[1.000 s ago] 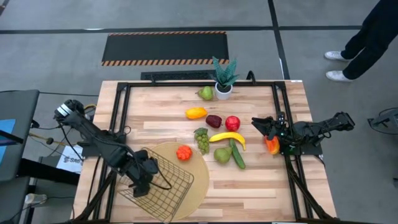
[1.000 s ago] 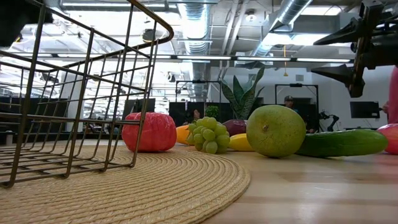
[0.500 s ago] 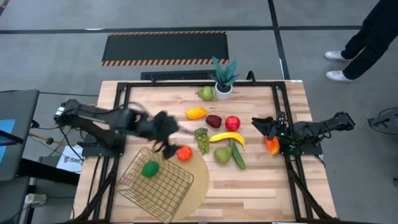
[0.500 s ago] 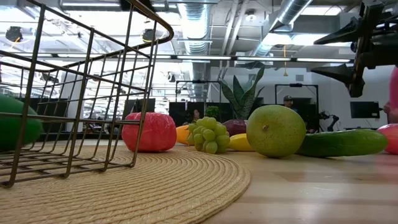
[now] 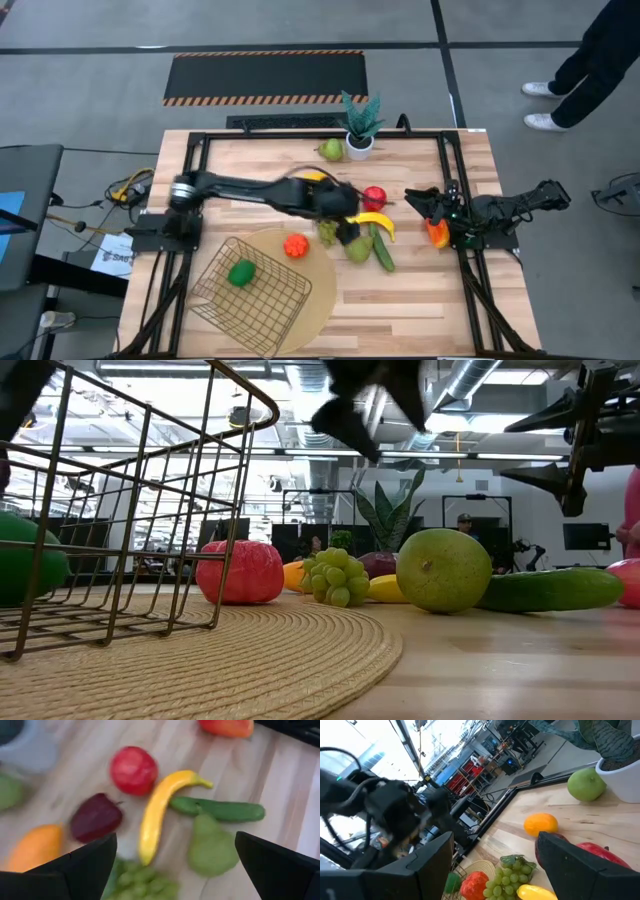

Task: Build produce basket
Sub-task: Put the bottom pear into the mesh basket

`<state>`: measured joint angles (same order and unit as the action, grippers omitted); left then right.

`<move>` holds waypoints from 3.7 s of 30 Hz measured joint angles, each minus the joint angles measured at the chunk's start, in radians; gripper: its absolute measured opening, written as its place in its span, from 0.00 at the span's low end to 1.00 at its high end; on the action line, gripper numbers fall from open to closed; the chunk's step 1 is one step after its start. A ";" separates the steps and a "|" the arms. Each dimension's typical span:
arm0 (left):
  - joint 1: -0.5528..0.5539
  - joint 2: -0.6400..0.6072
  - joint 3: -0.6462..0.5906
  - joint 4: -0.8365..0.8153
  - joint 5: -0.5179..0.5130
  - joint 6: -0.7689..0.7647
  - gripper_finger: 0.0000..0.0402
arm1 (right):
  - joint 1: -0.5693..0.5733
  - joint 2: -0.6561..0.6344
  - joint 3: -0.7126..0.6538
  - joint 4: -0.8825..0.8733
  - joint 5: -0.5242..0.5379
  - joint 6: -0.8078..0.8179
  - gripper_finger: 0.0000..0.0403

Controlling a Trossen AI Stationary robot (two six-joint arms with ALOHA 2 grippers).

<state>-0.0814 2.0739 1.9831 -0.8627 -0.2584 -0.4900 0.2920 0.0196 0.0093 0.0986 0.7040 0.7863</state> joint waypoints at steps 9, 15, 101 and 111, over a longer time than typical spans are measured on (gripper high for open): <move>-0.028 0.353 0.374 -0.199 -0.013 -0.122 0.96 | 0.000 0.000 0.000 0.002 0.000 0.002 0.77; -0.028 0.369 0.300 -0.178 0.018 -0.216 0.96 | 0.003 0.000 0.000 -0.002 0.000 0.002 0.77; -0.363 -0.337 0.364 -0.650 0.375 -0.313 0.85 | 0.002 0.020 0.000 -0.034 -0.027 0.000 0.77; -0.553 -0.358 0.104 -0.708 0.212 -0.591 0.85 | 0.002 0.020 0.000 -0.034 -0.027 0.001 0.77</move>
<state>-0.6349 1.7161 2.0875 -1.5706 -0.0466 -1.0806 0.2935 0.0395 0.0097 0.0650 0.6773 0.7872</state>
